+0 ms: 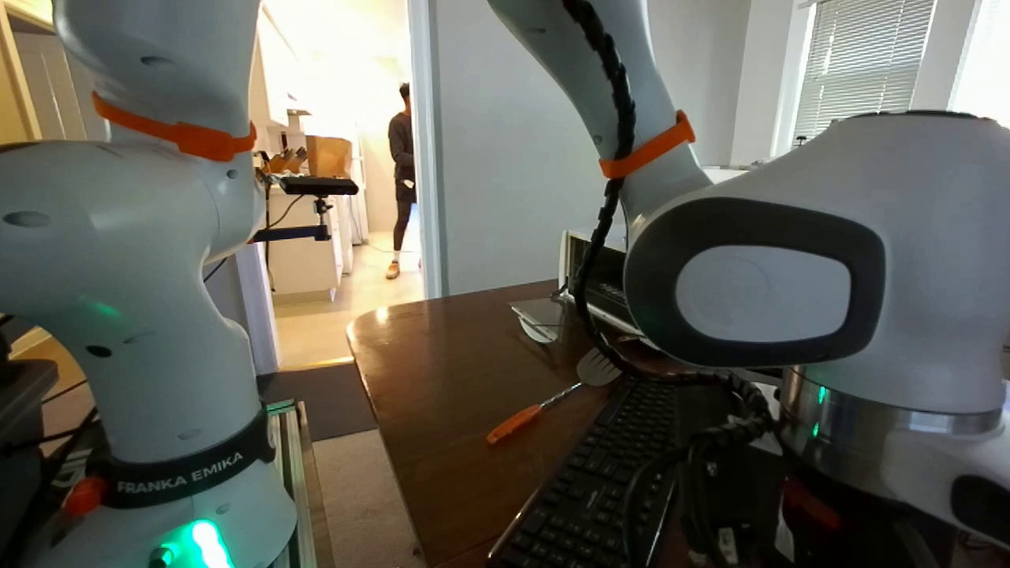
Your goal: Remove two objects from the tray and place them on the counter.
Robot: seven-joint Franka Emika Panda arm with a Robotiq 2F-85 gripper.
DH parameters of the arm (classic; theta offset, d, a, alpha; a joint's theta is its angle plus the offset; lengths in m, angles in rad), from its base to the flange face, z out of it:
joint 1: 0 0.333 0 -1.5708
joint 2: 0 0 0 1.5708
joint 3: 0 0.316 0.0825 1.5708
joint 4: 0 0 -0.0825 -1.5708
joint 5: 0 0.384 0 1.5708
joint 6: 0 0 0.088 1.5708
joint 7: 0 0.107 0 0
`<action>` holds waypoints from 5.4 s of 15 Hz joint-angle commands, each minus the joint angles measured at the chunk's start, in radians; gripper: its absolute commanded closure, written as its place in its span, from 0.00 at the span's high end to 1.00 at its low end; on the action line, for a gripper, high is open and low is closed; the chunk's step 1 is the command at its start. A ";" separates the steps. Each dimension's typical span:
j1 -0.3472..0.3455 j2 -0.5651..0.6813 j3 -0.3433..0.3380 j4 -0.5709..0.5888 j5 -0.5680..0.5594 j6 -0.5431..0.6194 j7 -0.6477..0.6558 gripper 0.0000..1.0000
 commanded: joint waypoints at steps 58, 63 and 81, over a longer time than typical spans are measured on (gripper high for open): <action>-0.065 0.050 0.048 -0.012 0.089 0.061 -0.107 0.24; -0.060 0.047 0.049 -0.019 0.082 0.066 -0.110 0.26; -0.062 0.052 0.062 -0.052 0.087 0.099 -0.129 0.05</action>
